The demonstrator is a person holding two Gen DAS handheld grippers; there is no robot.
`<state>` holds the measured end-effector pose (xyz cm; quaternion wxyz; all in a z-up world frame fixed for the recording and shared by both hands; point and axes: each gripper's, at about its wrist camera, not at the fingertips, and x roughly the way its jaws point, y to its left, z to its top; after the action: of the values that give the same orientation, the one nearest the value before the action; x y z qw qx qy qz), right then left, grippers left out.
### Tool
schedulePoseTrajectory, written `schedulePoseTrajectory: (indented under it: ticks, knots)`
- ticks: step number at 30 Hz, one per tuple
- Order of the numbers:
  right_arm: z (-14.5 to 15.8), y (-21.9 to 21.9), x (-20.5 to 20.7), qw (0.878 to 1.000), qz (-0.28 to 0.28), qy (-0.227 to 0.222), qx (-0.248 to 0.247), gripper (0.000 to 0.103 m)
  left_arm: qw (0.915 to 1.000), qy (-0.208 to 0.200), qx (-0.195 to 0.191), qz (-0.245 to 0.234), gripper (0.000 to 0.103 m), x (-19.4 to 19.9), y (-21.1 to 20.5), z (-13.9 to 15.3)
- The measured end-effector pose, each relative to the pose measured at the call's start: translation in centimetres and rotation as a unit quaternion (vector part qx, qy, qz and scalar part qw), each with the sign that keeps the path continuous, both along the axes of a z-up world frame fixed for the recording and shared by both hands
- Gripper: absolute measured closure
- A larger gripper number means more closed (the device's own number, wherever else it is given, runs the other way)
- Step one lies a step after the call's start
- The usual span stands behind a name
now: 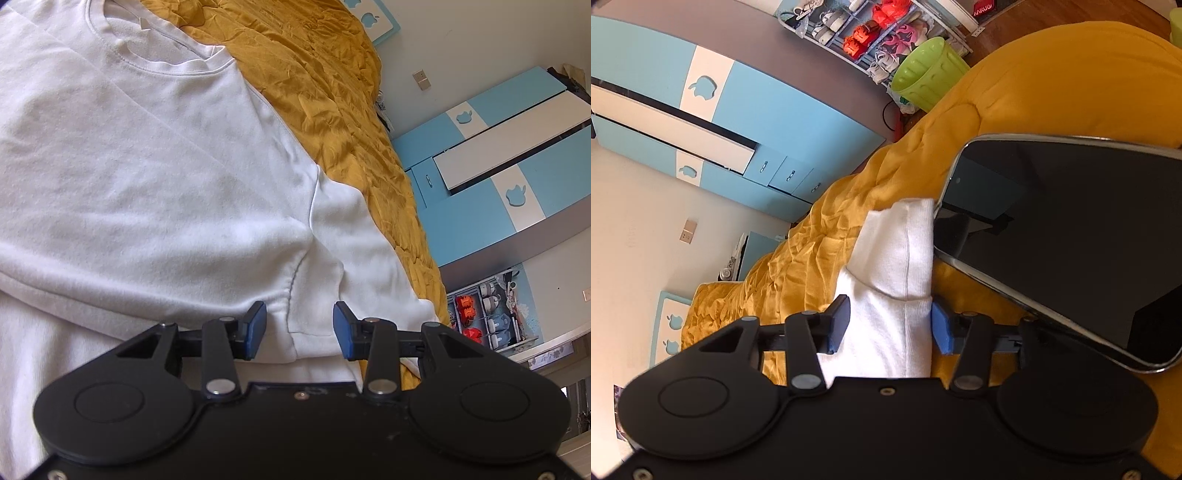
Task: Fold small clothes
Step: 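Grasp the other sleeve cuff near the phone with the right gripper, then carry the sleeve across the body toward the left gripper, release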
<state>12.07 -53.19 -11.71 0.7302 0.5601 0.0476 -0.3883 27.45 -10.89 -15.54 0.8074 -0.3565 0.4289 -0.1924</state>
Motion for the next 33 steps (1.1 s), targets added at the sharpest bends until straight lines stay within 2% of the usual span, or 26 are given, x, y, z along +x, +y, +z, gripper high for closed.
schedulePoseTrajectory:
  ticks: [1, 2, 3, 6, 10, 13, 16, 21, 26, 29, 31, 33]
  knots:
    - [0.1, 0.1, 0.0, 1.000, 0.000, 0.002, -0.005, 0.072, 1.0000, 0.000, 0.000, 0.000, 0.063, 0.0, 0.0, 0.0]
    - [0.2, 0.1, 0.0, 1.000, 0.004, 0.003, -0.012, 0.080, 1.0000, 0.001, -0.001, 0.000, 0.063, 0.1, 0.0, 0.0]
    - [0.2, 0.1, -0.1, 1.000, 0.010, -0.004, -0.014, 0.082, 1.0000, 0.001, -0.002, 0.000, 0.063, 0.1, 0.0, 0.0]
    - [1.0, 0.7, -0.6, 0.999, 0.021, -0.012, -0.031, 0.084, 0.9999, -0.001, -0.010, 0.003, 0.063, 0.0, 0.3, 0.4]
    - [3.9, 2.3, -0.4, 0.994, 0.059, -0.031, -0.085, 0.085, 0.9995, -0.017, -0.024, 0.008, 0.063, -0.5, 1.4, 1.8]
    - [7.1, 4.8, 0.5, 0.984, 0.108, -0.055, -0.128, 0.085, 0.9986, -0.031, -0.038, 0.020, 0.063, -1.1, 3.0, 3.1]
    - [10.0, 9.0, 1.7, 0.969, 0.170, -0.090, -0.154, 0.085, 0.9970, -0.051, -0.045, 0.038, 0.063, -2.1, 5.3, 4.8]
    - [13.6, 18.5, 4.5, 0.930, 0.291, -0.147, -0.172, 0.085, 0.9921, -0.072, -0.055, 0.087, 0.062, -4.1, 10.8, 6.7]
    - [14.6, 31.2, 8.0, 0.873, 0.419, -0.173, -0.180, 0.085, 0.9820, -0.076, -0.063, 0.161, 0.062, -6.7, 18.3, 6.4]
    - [13.0, 38.3, 9.8, 0.842, 0.489, -0.159, -0.164, 0.085, 0.9722, -0.057, -0.063, 0.218, 0.062, -8.4, 22.8, 4.9]
    - [10.9, 43.1, 10.6, 0.822, 0.529, -0.128, -0.167, 0.074, 0.9656, -0.039, -0.063, 0.249, 0.062, -9.4, 25.3, 3.7]
    - [8.7, 46.7, 11.1, 0.798, 0.572, -0.086, -0.172, 0.066, 0.9615, -0.022, -0.064, 0.266, 0.062, -9.9, 26.9, 2.5]
